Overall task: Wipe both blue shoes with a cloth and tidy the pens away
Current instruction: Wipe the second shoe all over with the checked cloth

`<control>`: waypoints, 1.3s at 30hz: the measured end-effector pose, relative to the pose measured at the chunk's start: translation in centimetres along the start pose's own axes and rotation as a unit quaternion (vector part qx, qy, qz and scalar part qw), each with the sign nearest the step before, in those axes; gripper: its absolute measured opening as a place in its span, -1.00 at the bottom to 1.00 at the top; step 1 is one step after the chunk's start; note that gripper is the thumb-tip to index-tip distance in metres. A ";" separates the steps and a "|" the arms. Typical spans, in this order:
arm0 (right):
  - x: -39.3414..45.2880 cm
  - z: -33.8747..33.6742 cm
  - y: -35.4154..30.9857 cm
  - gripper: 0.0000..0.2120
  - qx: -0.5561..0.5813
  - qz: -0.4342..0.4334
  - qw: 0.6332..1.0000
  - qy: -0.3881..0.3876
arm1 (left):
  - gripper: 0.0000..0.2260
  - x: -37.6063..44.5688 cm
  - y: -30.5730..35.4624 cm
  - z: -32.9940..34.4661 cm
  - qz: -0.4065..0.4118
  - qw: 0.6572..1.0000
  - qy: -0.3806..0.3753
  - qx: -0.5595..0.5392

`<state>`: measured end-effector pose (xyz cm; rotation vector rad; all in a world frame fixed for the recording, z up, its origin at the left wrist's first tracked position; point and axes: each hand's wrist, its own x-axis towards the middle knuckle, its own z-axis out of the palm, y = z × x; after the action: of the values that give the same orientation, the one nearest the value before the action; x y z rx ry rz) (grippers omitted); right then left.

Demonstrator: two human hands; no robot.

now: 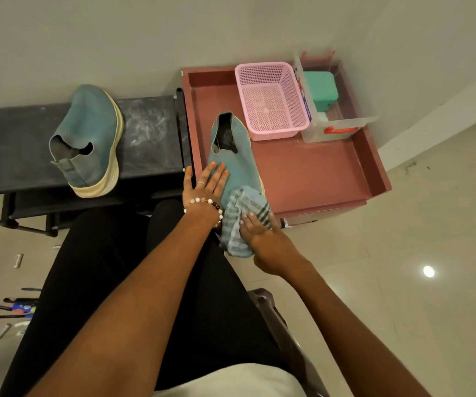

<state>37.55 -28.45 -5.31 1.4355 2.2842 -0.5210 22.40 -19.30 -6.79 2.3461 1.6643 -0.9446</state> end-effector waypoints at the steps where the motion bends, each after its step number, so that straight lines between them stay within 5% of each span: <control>1: 0.4 -0.2 0.0 -0.40 -0.022 0.008 1.000 0.002 | -0.10 0.0 0.0 0.0 -0.002 1.000 -0.002 0.001; 9: 6.3 -1.4 -1.3 -0.38 -0.061 0.116 0.991 -0.022 | -0.03 0.6 0.0 0.6 -0.001 1.000 -0.001 -0.004; 16: 1.2 -1.3 -0.3 -0.34 0.025 0.005 0.998 -0.059 | -0.21 0.1 -0.1 0.3 0.006 1.000 0.007 -0.010; 23: 3.5 -1.3 -0.9 -0.45 -0.085 0.064 0.994 -0.006 | -0.12 0.1 0.0 0.2 0.000 1.000 -0.001 0.004; 28: 6.2 -2.0 -0.1 -0.39 -0.055 0.097 0.994 -0.008 | -0.02 0.1 -0.1 0.1 0.005 1.000 -0.009 0.001; 35: 1.5 -0.8 -1.4 -0.41 0.001 0.072 0.997 -0.013 | -0.25 0.2 -0.1 0.3 0.004 1.000 0.005 -0.023; 39: 0.7 -0.8 -1.4 -0.43 -0.002 0.084 0.996 -0.013 | -0.11 0.1 -0.1 0.1 0.007 1.000 -0.006 -0.030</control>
<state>35.85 -28.08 -4.89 1.5907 2.1195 -0.4799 22.27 -19.17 -6.86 2.3065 1.6462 -0.8905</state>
